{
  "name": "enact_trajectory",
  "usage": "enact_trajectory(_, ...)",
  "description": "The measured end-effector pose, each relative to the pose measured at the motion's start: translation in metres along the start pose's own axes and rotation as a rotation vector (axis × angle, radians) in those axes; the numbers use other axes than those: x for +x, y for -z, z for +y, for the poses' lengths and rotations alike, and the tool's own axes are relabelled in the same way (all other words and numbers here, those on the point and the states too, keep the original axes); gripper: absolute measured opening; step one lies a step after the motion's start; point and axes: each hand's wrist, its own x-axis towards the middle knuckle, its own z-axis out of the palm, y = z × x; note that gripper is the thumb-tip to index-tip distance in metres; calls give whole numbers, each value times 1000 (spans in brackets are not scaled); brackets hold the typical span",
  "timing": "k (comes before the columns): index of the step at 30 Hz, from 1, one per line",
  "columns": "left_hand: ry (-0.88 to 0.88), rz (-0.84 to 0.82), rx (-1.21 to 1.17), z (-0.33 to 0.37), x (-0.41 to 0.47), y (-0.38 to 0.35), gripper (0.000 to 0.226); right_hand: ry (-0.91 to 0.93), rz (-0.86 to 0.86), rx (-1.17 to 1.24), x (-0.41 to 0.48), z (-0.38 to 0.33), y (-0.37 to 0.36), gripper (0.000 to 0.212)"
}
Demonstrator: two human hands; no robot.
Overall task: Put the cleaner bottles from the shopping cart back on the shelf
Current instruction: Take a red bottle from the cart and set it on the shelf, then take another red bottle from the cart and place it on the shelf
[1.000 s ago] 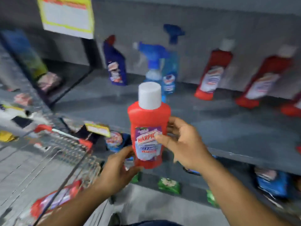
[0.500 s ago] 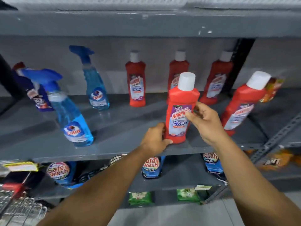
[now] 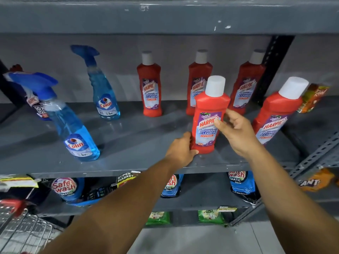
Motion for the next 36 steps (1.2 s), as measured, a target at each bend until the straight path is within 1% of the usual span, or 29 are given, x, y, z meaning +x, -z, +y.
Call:
enact_trajectory(2,-21,2,30,0,-7,2,53,12,1,-3,-3,-1,1,45)
enact_trajectory(4,-41,19,28,-4,-18,6,57,38,35,-6,-6,-1,-2,44)
enact_trajectory(5,-46,33,34,-6,-27,10,60,59,100,-14,-9,-2,-3,46)
enact_trajectory(7,-57,88,40,-20,-53,25,63,117,328,-11,-24,-6,-12,51)
enact_trajectory(8,-70,119,31,-31,-71,35,62,154,449,-18,-36,-6,-14,47)
enact_trajectory(9,-79,161,25,-44,-93,47,60,181,502,-73,-49,-4,-11,38)
enact_trajectory(10,-72,207,19,-58,-117,59,57,180,444,-152,-63,-5,-16,30)
enact_trajectory(11,-23,268,13,-79,-148,74,54,123,306,-202,-72,-5,-37,26)
enact_trajectory(12,48,342,13,-101,-181,91,52,57,162,-218,-76,6,-62,26)
enact_trajectory(14,177,515,22,-134,-239,118,46,-36,83,-180,-84,24,-111,28)
enact_trajectory(15,269,627,47,-153,-276,134,43,-54,30,-180,-91,30,-149,23)
enact_trajectory(16,348,723,75,-169,-310,151,41,-57,-48,-181,-99,32,-185,13)
enact_trajectory(18,481,872,127,-195,-366,181,39,-12,-181,-150,-107,29,-236,19)
enact_trajectory(20,697,1021,144,-231,-426,210,41,38,-348,-78,-107,13,-302,14)
enact_trajectory(22,894,1123,65,-270,-468,233,44,130,-562,-65,-101,-3,-366,20)
enact_trajectory(24,1042,1167,-130,-309,-496,246,45,192,-762,-128,-99,-9,-429,20)
enact_trajectory(25,1113,1172,-236,-330,-507,247,45,195,-846,-148,-102,-7,-460,22)
enact_trajectory(27,1280,1132,-445,-368,-523,244,45,140,-1032,-190,-112,-3,-527,31)
enact_trajectory(28,1325,1089,-551,-385,-528,240,44,119,-1117,-220,-117,0,-559,36)
enact_trajectory(30,1304,1010,-711,-421,-537,235,33,121,-1305,-325,-126,13,-633,32)
enact_trajectory(31,1301,969,-747,-438,-539,233,24,139,-1396,-412,-133,23,-667,28)
enact_trajectory(32,1306,952,-786,-454,-541,230,21,155,-1484,-509,-138,37,-698,26)
enact_trajectory(34,1310,997,-889,-475,-542,224,28,139,-1610,-713,-145,69,-742,32)
enact_trajectory(36,1418,1001,-935,-505,-548,211,18,117,-1714,-936,-157,110,-781,42)
